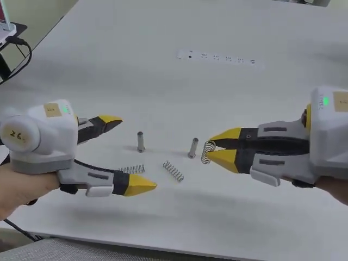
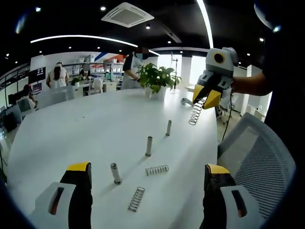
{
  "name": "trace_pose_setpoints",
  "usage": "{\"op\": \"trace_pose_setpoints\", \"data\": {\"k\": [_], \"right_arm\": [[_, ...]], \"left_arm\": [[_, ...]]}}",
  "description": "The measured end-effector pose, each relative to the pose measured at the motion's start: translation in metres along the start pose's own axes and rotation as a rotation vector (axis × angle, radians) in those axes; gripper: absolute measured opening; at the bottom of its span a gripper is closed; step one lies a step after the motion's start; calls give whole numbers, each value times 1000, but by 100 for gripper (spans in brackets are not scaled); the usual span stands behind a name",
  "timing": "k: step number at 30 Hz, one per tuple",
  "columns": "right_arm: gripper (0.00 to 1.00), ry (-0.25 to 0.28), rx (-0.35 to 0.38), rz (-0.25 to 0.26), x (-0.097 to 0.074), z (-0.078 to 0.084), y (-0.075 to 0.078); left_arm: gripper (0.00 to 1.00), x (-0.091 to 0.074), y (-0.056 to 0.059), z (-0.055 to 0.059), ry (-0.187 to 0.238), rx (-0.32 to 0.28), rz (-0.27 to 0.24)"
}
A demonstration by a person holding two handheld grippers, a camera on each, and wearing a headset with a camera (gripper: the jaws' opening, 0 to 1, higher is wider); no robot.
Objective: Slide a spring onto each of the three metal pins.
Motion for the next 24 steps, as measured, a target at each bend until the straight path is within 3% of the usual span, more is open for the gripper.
{"op": "trace_pose_setpoints", "data": {"k": [6,18,24], "right_arm": [[6,1,14,25,-4,4,4],[6,-11,60,70,-15,18,15],[6,-24,84,129,-27,31,31]], "left_arm": [[98,-3,-6,7,-15,-21,-19],[98,-7,-12,8,-8,-35,-41],[98,-8,-11,11,-15,-42,-43]]}}
Point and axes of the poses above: the centre of the closed fingertips' face, and the gripper's own axes: x roughly forward along the fingers, y roughly to its right, z roughly out of its underside, the point moved 1 cm from there along -x, roughly backward along the fingers
